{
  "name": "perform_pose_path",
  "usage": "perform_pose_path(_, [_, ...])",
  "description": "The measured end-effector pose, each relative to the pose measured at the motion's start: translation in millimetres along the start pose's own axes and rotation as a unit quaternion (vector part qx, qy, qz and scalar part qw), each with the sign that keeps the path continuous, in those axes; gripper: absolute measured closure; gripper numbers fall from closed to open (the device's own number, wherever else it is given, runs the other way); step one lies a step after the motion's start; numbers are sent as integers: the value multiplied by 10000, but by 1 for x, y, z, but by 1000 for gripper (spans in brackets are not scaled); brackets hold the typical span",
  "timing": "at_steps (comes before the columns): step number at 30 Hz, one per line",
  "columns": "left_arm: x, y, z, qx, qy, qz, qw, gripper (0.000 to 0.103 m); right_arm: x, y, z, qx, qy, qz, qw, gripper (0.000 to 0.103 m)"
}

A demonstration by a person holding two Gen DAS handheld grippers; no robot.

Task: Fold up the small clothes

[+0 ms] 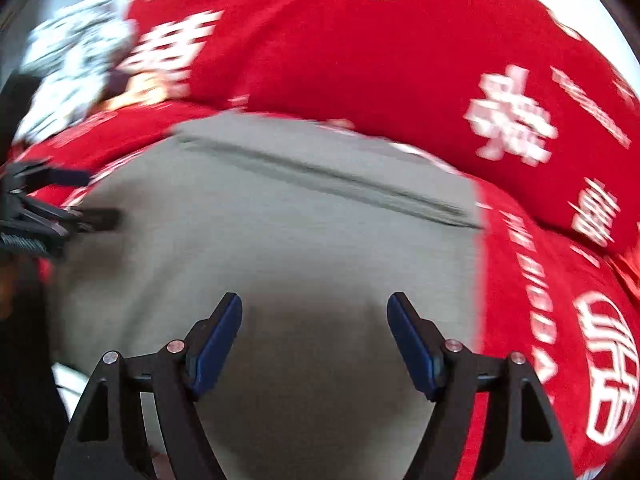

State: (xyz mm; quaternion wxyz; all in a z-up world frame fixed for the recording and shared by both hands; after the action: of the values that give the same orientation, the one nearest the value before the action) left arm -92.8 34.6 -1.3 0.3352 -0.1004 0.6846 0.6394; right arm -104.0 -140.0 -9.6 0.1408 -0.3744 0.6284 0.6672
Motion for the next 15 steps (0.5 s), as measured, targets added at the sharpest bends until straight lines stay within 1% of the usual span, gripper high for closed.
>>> perform_pose_path(2, [11, -10, -14, -80, -192, 184, 9996, 8, 7, -10, 16, -35, 164, 165, 9997, 25])
perform_pose_path(3, [18, -17, -15, -237, -246, 328, 9989, 5, 12, -16, 19, 15, 245, 275, 9993, 25])
perform_pose_path(4, [23, -17, -12, -243, -172, 275, 9992, 0, 16, -14, 18, -7, 202, 117, 9997, 24])
perform_pose_path(5, [28, -14, -4, -233, -5, 259, 9994, 0, 19, -12, 15, -39, 150, 107, 9998, 24])
perform_pose_path(6, [33, -14, 4, -192, 113, 330, 9992, 0, 24, -10, 8, -76, 81, 152, 9998, 24])
perform_pose_path(8, [41, -11, 16, -185, 274, 343, 9989, 0, 33, -5, -4, 24, 46, 150, 9999, 23])
perform_pose_path(11, [54, -5, 25, -227, 351, 374, 9984, 0, 51, 6, -21, 93, -26, 167, 9998, 23])
perform_pose_path(13, [58, -4, 27, -252, 376, 393, 9982, 0, 58, 12, -23, 125, -31, 187, 9997, 23])
perform_pose_path(15, [61, 0, 32, -229, 520, 442, 9974, 0, 62, 16, -24, 162, -43, 222, 9996, 23])
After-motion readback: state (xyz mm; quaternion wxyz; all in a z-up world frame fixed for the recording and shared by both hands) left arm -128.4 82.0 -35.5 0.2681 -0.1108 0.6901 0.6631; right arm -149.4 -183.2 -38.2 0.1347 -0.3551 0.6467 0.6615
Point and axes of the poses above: each gripper's, at about its wrist camera, not at the fingertips, and y roughly against the way its jaws point, z to its left, x to its underside, the point moved 4 cm from there along -y, roughly the way its jaws point, and after that the axes turned 2 degrees about -y, right-handed, at the moved point
